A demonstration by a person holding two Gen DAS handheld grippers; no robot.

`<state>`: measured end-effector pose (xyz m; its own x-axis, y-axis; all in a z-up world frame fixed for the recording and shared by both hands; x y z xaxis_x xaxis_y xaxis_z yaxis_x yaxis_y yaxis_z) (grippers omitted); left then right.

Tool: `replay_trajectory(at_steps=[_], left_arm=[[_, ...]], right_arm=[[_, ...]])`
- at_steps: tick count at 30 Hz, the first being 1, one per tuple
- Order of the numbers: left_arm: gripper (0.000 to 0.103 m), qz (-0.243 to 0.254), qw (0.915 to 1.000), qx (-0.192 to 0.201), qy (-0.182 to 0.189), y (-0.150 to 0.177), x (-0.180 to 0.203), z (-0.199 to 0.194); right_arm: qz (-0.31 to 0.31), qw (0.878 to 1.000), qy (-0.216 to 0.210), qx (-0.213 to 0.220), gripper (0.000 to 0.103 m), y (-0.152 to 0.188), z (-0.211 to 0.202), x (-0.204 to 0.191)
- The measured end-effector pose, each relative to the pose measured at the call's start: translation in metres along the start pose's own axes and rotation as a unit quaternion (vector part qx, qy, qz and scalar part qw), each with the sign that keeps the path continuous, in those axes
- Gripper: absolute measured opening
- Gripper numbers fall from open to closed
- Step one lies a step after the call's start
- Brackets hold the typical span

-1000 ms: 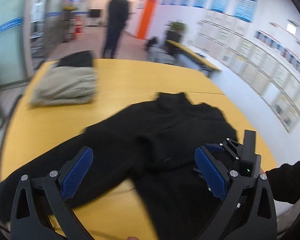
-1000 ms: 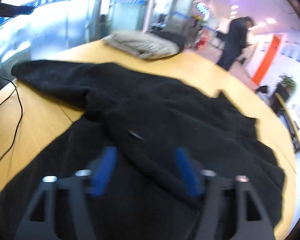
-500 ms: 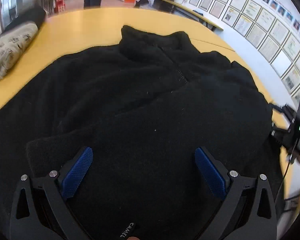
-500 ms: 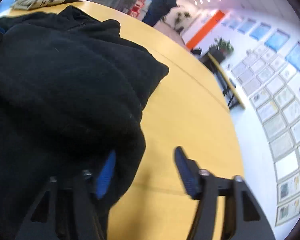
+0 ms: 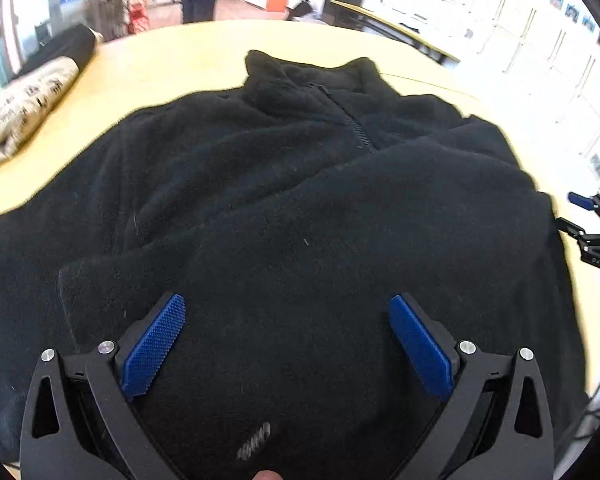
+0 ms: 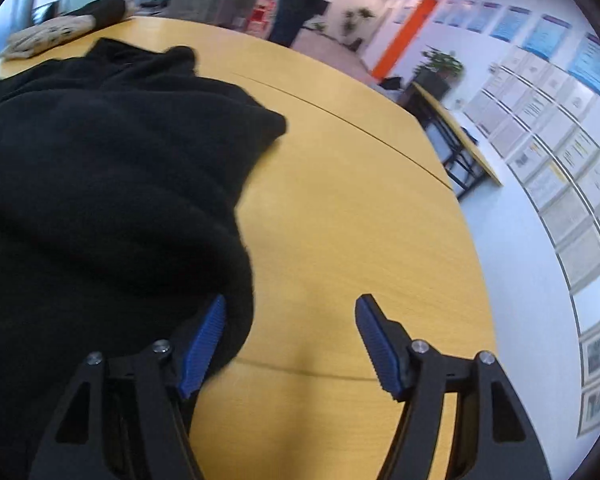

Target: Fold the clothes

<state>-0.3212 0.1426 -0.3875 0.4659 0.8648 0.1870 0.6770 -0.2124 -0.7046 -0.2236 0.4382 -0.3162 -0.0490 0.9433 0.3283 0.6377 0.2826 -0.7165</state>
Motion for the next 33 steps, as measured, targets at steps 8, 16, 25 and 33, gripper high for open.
replay_trajectory(at_steps=[8, 16, 25, 33], left_arm=[[0.103, 0.052, 0.9986, -0.004, 0.012, 0.033, -0.009, -0.046], [0.102, 0.035, 0.9989, 0.017, 0.024, 0.044, -0.019, -0.07], [0.103, -0.102, 0.9895, 0.102, -0.002, 0.031, -0.094, -0.165], [0.103, -0.482, 0.8575, 0.13, -0.123, 0.131, -0.32, -0.287]], right_arm=[[0.063, 0.982, -0.17, 0.053, 0.079, -0.079, -0.006, -0.086], [0.096, 0.984, -0.141, -0.052, 0.077, -0.048, 0.035, -0.107], [0.082, 0.975, -0.2, 0.04, 0.082, -0.132, -0.018, -0.18], [0.089, 0.955, -0.276, 0.062, 0.082, -0.172, -0.041, -0.293]])
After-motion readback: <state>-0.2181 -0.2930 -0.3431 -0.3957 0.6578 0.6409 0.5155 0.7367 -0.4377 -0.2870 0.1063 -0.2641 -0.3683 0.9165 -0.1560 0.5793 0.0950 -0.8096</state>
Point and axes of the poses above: each gripper's, at about its wrist camera, not at the fingertips, and z roughly the way its jaws point, x to its right, y to its underside, the point moved 6 cm from there along z, roughly the way its jaws point, and after that the axes turned 14 degrees about x, right-handed, at the moved point
